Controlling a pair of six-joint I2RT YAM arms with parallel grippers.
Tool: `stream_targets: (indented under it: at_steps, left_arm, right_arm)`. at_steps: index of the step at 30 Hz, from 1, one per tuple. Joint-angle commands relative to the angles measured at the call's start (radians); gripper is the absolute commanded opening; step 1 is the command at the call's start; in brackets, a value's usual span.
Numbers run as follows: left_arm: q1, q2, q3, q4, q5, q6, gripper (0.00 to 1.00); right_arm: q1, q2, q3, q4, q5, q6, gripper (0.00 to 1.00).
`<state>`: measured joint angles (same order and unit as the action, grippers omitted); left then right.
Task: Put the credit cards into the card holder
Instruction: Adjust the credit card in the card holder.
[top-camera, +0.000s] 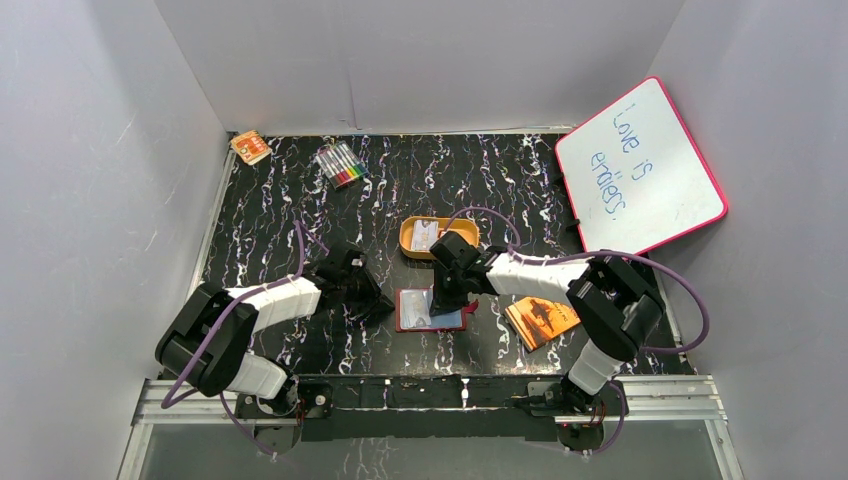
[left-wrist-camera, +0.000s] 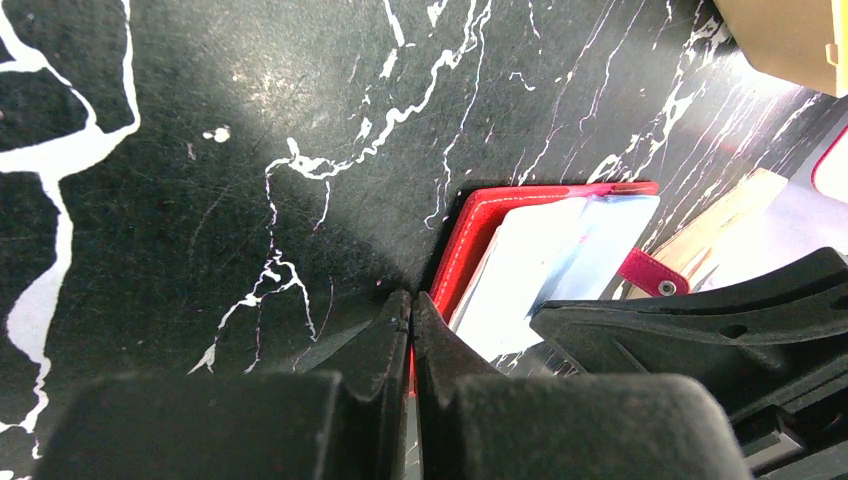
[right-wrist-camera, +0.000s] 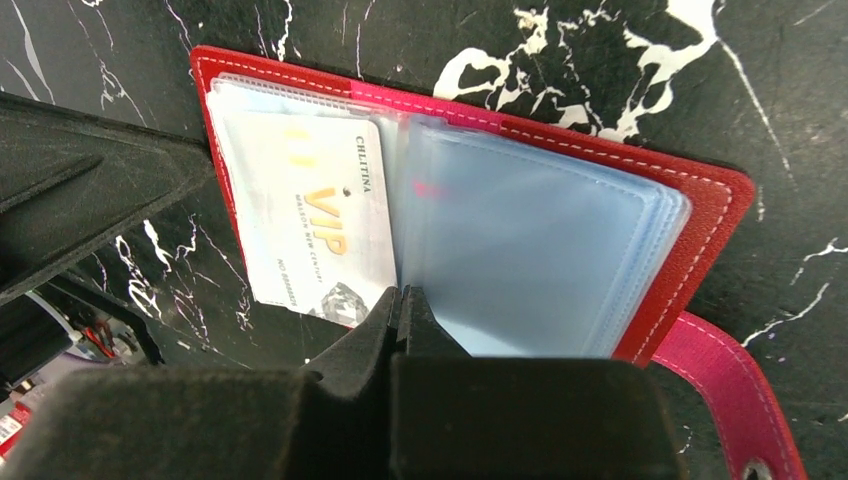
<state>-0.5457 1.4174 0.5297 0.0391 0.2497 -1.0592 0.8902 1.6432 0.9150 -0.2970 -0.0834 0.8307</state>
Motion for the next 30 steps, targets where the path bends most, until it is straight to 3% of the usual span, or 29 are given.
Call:
stream_targets:
  at_steps: [1, 17, 30]
  left_arm:
    - [-0.002, 0.008, -0.031, -0.044, -0.002, 0.006, 0.0]
    - [-0.002, 0.008, -0.046, -0.044, 0.012, 0.003, 0.0]
    - [-0.002, 0.003, -0.048, -0.017, 0.014, 0.006, 0.0]
  right_arm:
    - [-0.003, 0.025, 0.017, 0.009, -0.04, -0.01, 0.01]
    - [-0.014, 0.033, -0.042, 0.154, -0.14, 0.072, 0.0]
    - [-0.021, -0.009, -0.068, 0.207, -0.116, 0.115, 0.0]
